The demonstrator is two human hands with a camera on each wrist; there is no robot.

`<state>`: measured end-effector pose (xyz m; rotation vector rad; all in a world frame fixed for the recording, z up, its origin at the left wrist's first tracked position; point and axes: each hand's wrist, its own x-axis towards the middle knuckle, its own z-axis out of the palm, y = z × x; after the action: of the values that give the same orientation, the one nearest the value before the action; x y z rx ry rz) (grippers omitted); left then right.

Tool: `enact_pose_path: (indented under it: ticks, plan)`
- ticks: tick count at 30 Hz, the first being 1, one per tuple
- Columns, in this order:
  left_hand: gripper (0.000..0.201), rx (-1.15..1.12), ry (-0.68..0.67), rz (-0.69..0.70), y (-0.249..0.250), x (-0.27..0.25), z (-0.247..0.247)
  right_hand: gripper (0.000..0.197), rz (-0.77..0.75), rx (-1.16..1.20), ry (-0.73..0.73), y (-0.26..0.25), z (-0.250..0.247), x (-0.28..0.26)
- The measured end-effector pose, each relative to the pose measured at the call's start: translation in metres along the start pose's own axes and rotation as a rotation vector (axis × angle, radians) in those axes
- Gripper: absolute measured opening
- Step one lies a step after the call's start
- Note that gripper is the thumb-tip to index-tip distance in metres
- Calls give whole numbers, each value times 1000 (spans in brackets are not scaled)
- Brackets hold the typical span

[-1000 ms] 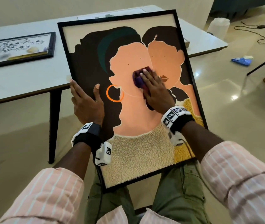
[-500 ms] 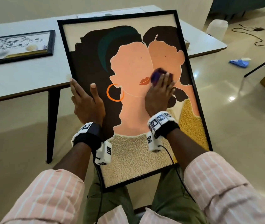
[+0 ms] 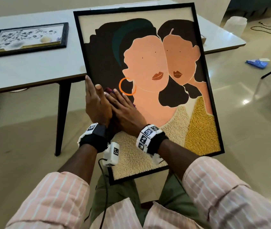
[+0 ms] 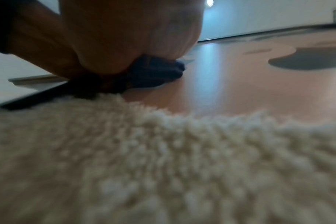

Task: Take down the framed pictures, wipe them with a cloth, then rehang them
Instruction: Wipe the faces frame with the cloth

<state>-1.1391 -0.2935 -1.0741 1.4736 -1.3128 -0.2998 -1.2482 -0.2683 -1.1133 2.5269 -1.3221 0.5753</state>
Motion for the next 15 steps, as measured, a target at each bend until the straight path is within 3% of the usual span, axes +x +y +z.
enact_pose_path:
  ticks: [2, 5, 6, 10, 11, 12, 14, 15]
  plan:
    - [79, 82, -53, 25, -5, -9, -2, 65, 52, 56, 53, 15, -4, -4]
    - [71, 210, -97, 13, -5, -20, -1, 58, 540, 192, 224, 0, -4, -9]
    - [71, 252, -101, 12, -4, -23, -1, 59, 595, 203, 241, -10, -2, -10]
    - [76, 321, -112, 18, -1, -28, 1, 64, 214, 87, 97, 5, -5, -37]
    - [78, 336, -109, 16, -1, -28, 1, 62, 226, 80, 117, 19, -6, -42]
    - [79, 344, -105, 13, 0, -28, 2, 59, 341, 94, 183, 32, -7, -45]
    - [83, 359, -100, 7, 2, -29, 2, 54, 753, 176, 334, 41, -10, -46]
    - [85, 373, -96, 12, 3, -29, 2, 55, 855, 196, 353, 39, -11, -44]
